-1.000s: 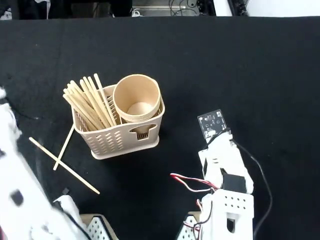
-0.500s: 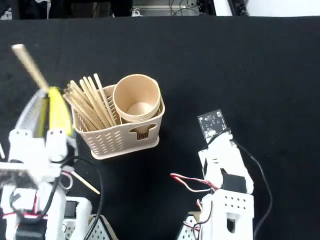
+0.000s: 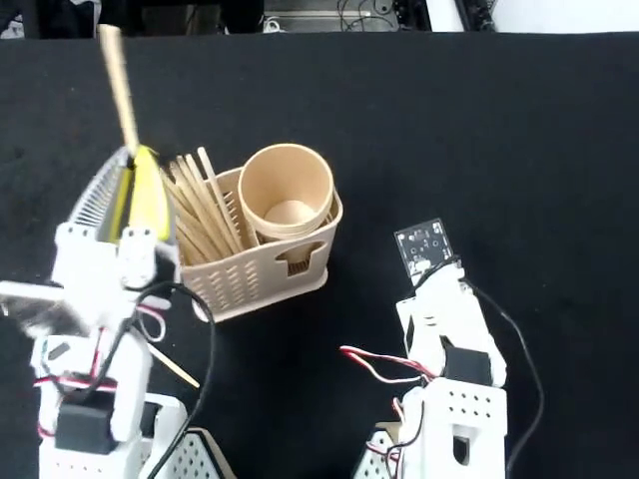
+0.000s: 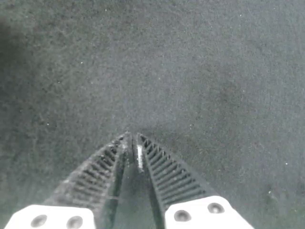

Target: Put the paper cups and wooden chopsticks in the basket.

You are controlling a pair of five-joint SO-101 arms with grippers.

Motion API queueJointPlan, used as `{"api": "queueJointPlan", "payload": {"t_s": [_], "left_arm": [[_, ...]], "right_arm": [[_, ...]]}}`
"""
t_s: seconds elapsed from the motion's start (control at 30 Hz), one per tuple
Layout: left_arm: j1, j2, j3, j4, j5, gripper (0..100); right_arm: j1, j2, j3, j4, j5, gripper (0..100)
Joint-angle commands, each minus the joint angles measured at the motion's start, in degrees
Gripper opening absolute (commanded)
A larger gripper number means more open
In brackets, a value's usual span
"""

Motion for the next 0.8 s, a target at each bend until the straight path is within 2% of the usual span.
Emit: {"api": "queueJointPlan", "payload": {"t_s": [0.0,0.13,0.23,0.53,0.67,0.77], "left_arm": [[-3.74,1.05,-9.98,-2.37,3.08,3],[-4.18,1.05,-16.31,3.43,3.43,3],[-4.09,1.05,-14.11,6.42,3.43,3],[-4.09,0.44,3.38,1.41,3.60,3],[-4.00,0.44,-1.10,0.35,4.13,3],[-4.09,0.70,-9.01,2.64,7.56,3]], "right_arm": [[0.35,-0.84,-0.40,-0.53,0.35,1.5],[0.35,-0.84,-0.40,-0.53,0.35,1.5],[0.35,-0.84,-0.40,-0.53,0.35,1.5],[0.35,-0.84,-0.40,-0.53,0.35,1.5],[0.35,-0.84,-0.40,-0.53,0.35,1.5],[0.35,-0.84,-0.40,-0.53,0.35,1.5]]}}
